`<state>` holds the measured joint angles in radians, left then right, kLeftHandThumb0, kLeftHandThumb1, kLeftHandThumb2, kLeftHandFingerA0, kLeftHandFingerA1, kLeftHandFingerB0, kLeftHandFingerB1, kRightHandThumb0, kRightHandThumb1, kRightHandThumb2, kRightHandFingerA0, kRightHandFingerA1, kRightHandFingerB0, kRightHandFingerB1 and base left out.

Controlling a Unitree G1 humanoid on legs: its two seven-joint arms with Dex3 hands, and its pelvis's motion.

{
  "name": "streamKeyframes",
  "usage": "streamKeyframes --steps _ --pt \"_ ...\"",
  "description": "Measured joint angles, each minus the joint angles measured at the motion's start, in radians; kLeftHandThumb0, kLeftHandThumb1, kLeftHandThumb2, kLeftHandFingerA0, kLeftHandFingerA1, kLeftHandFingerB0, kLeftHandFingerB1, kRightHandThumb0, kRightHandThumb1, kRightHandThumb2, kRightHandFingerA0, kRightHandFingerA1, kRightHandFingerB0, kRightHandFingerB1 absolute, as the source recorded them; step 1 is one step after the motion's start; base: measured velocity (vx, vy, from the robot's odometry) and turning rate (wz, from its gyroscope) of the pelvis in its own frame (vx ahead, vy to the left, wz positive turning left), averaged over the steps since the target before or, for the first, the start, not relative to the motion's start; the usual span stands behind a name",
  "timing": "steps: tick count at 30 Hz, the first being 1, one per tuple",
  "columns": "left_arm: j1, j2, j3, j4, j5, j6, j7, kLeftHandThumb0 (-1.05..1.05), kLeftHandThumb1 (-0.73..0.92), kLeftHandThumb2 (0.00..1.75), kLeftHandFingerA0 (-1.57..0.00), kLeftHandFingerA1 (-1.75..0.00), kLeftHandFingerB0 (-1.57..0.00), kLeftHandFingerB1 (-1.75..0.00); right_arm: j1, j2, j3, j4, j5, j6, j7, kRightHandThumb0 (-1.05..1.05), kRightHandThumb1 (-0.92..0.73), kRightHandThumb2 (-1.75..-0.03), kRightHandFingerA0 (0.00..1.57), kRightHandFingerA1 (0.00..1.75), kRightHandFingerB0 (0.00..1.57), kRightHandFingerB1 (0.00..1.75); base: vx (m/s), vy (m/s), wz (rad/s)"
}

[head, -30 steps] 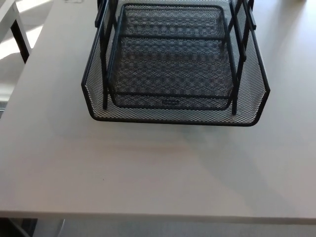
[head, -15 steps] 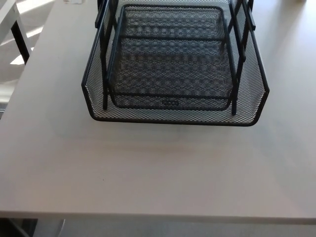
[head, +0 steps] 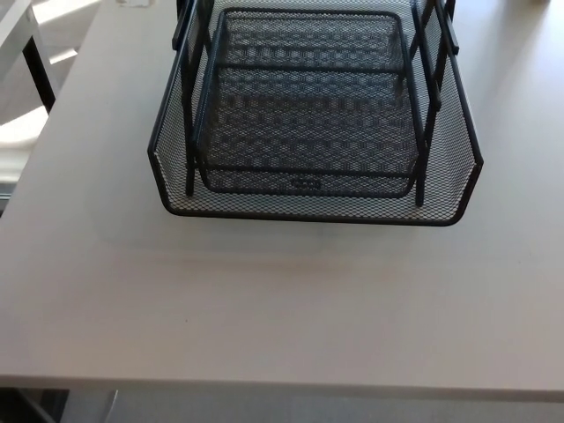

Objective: The robot uses its right hand to grab the drawer kept on the middle of the desk and pull it out towards the robot

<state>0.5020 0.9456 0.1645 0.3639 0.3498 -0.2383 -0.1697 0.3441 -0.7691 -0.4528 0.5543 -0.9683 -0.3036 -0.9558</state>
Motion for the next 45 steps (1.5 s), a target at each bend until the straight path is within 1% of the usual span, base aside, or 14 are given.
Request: streamKeyframes --steps 6,7,8,15,21,26,28,31,32,33,34,41,42,45 --pt "-0.006 0.0 0.0 0.007 0.0 0.0 0.0 -0.34 0.63 0.58 -0.63 -0.91 -0.64 -0.61 -0.06 0.079 0.039 0.209 0.035 -0.024 -0.044 -0.88 -0.73 -0.62 0.19 0.48 0.27 0.34 0.0 0.0 0.0" --pt "-0.009 0.0 0.0 0.009 0.0 0.0 0.0 -0.34 0.64 0.58 -0.63 -0.88 -0.63 -0.6 -0.076 0.103 0.051 0.252 0.043 -0.027 -0.05 -0.94 -0.6 -0.79 0.14 0.51 0.18 0.42 0.0 0.0 0.0" --pt "-0.009 0.0 0.0 0.009 0.0 0.0 0.0 -0.34 0.64 0.58 -0.63 -0.87 -0.63 -0.6 -0.084 0.114 0.057 0.273 0.047 -0.028 -0.053 -0.9 -0.76 -0.63 0.14 0.48 0.21 0.37 0.0 0.0 0.0" --pt "-0.028 0.0 -0.004 0.024 0.003 0.001 -0.002 -0.32 0.66 0.59 -0.62 -0.89 -0.63 -0.63 -0.207 0.284 0.193 0.449 0.126 0.021 -0.01 -0.87 -0.74 -0.63 0.11 0.49 0.17 0.37 0.0 0.0 0.0" --pt "-0.027 0.0 -0.006 0.026 0.003 0.001 -0.002 -0.31 0.66 0.58 -0.61 -0.83 -0.62 -0.59 -0.228 0.313 0.247 0.45 0.162 0.052 0.076 -0.92 -0.78 -0.64 0.22 0.46 0.16 0.32 0.0 0.0 0.0" --pt "-0.026 -0.001 -0.006 0.02 0.003 0.001 -0.002 -0.3 0.65 0.59 -0.62 -0.8 -0.62 -0.56 -0.234 0.327 0.293 0.448 0.171 0.088 0.146 -0.8 -0.77 -0.63 0.15 0.42 0.13 0.36 0.0 0.0 0.0" --pt "-0.027 -0.001 -0.006 0.019 0.002 0.001 -0.002 -0.3 0.66 0.59 -0.62 -0.81 -0.63 -0.56 -0.236 0.33 0.307 0.442 0.173 0.101 0.173 -0.8 -0.92 -1.26 0.05 0.35 0.19 0.47 0.0 0.0 0.0" --pt "-0.028 -0.001 -0.008 0.019 0.003 0.001 -0.002 -0.31 0.66 0.59 -0.62 -0.81 -0.62 -0.57 -0.243 0.333 0.313 0.437 0.183 0.116 0.218 -0.79 -0.91 -1.27 0.03 0.26 0.15 0.41 0.0 0.0 0.0" --pt "-0.028 -0.001 -0.008 0.019 0.003 0.001 -0.002 -0.3 0.65 0.59 -0.63 -0.8 -0.63 -0.55 -0.246 0.333 0.313 0.436 0.186 0.121 0.231 -0.8 -0.92 -0.88 0.0 0.3 0.13 0.34 0.0 0.0 0.0" --pt "-0.028 -0.001 -0.009 0.019 0.003 0.001 -0.002 -0.31 0.66 0.59 -0.62 -0.81 -0.62 -0.56 -0.248 0.333 0.313 0.434 0.19 0.125 0.242 -0.81 -0.91 -0.86 0.0 0.28 0.13 0.33 0.0 0.0 0.0" --pt "-0.028 -0.001 -0.01 0.02 0.002 0.001 -0.002 -0.31 0.66 0.59 -0.62 -0.81 -0.62 -0.57 -0.252 0.333 0.313 0.43 0.195 0.131 0.263 -0.84 -0.8 -1.17 0.02 0.25 0.17 0.43 0.0 0.0 0.0" --pt "-0.027 -0.001 -0.014 0.021 0.002 0.001 -0.002 -0.32 0.67 0.6 -0.61 -0.85 -0.62 -0.61 -0.28 0.333 0.313 0.44 0.227 0.145 0.369 -0.87 -0.84 -1.23 0.04 0.25 0.13 0.37 0.0 0.0 0.0" --pt "-0.027 -0.001 -0.015 0.021 0.002 0.001 -0.002 -0.31 0.68 0.6 -0.6 -0.86 -0.62 -0.63 -0.281 0.333 0.314 0.44 0.229 0.147 0.378 -0.87 -0.92 -0.94 0.16 0.52 0.07 0.37 0.0 0.0 0.0" --pt "-0.027 -0.001 -0.018 0.021 0.002 0.001 -0.002 -0.36 0.69 0.59 -0.58 -0.9 -0.6 -0.67 -0.282 0.332 0.335 0.435 0.23 0.161 0.42 -0.87 -0.92 -0.94 0.16 0.52 0.07 0.37 0.0 0.0 0.0"
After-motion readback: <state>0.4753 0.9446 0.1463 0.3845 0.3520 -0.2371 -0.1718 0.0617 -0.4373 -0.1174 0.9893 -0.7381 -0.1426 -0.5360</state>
